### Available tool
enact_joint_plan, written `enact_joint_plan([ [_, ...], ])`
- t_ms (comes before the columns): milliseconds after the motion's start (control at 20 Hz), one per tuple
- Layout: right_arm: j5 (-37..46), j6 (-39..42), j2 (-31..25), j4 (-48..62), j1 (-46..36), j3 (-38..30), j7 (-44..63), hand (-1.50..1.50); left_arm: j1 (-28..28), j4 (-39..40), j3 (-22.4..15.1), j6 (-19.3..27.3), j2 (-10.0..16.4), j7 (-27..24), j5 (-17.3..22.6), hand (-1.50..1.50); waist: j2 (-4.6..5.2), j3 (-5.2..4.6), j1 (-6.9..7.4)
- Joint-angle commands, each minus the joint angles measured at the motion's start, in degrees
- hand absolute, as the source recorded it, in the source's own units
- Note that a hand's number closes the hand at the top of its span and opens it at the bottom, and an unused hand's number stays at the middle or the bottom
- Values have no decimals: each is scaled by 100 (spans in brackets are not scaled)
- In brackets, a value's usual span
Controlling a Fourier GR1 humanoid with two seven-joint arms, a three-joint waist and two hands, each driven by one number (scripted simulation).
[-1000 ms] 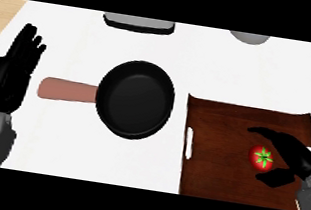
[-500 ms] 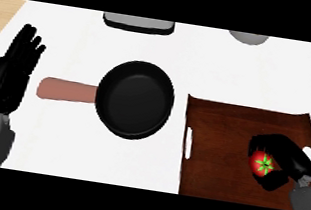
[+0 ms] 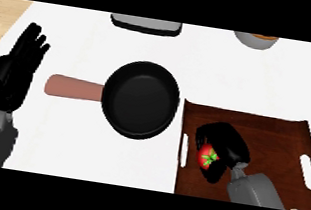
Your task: Pick the tomato from the tray and place it in the pot
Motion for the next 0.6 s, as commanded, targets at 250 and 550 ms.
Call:
enact_joint_plan([
  [250,-119,-851,839,-701,-631,1425,2114,150,-155,97,-208,-86,-116,-5,-12,0,-30,66,384],
  [550,22,-2256,851,-1544,-1236,1764,3606,150,-238,152,-217,-75,-131,71,-4,0,-143,63,282],
])
